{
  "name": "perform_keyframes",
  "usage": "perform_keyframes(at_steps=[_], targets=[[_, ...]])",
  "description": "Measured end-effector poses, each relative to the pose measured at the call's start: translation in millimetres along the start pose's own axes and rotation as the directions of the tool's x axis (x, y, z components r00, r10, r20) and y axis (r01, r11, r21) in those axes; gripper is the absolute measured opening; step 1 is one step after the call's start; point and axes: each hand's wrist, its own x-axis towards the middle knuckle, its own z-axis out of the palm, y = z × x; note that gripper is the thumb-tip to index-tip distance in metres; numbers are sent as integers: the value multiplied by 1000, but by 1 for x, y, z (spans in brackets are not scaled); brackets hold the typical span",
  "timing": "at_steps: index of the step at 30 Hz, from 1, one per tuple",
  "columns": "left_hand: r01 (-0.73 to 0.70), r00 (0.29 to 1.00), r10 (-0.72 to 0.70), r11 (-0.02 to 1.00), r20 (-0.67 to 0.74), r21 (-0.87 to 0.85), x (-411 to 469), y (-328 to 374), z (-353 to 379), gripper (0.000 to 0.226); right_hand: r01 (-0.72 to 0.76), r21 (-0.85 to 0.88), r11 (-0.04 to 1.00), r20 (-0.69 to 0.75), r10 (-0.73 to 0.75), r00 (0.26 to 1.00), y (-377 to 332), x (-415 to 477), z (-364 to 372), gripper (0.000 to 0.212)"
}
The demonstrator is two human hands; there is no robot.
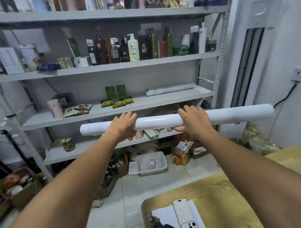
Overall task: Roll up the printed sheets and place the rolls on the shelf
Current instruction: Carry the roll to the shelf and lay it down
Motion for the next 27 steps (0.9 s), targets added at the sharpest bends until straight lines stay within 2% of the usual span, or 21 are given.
perform_keyframes(at_steps=[7, 13, 27], targets=[[-99, 995, 98, 994, -22, -42, 35, -21, 10, 44, -80, -32, 996, 25, 81, 996, -8, 18, -2, 58], [-213, 972, 207, 976, -109, -43, 75, -29, 2, 45, -160, -87, 983, 20, 163, 987, 3, 38, -2, 59], [-350, 929, 346, 937, -129, -9, 141, -29, -6, 36, -278, -172, 945, 16, 285, 958, 21, 58, -14, 58]])
